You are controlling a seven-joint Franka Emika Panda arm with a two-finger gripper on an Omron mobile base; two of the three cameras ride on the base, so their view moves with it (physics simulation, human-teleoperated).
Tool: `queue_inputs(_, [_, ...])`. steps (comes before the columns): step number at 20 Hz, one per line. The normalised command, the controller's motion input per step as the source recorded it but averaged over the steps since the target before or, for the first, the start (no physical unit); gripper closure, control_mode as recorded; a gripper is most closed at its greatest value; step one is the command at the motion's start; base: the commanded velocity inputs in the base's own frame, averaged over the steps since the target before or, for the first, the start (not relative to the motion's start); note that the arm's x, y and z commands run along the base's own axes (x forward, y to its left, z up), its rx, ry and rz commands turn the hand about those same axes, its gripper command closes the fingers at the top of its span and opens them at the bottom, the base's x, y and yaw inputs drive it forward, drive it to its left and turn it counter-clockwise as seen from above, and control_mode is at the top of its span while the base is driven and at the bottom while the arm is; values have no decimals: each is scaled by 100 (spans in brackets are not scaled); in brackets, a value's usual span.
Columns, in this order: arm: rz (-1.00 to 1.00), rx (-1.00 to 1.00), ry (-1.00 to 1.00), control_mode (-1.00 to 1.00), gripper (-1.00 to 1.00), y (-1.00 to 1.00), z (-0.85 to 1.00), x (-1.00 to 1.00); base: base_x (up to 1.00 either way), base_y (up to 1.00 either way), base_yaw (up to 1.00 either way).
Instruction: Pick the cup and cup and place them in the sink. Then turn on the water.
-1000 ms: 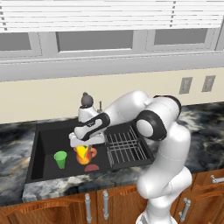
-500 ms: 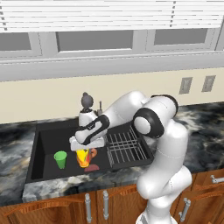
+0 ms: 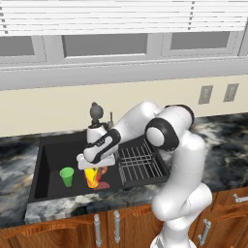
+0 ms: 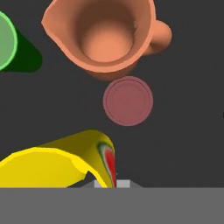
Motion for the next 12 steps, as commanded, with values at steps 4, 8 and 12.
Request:
queue_inputs(4, [0, 0, 0, -100, 100, 0, -11, 0, 0, 0, 0])
queue_inputs(8, [0, 0, 0, -100, 100, 0, -6, 0, 0, 0, 0])
queue_inputs(12, [0, 0, 0, -100, 100, 0, -5, 0, 0, 0, 0])
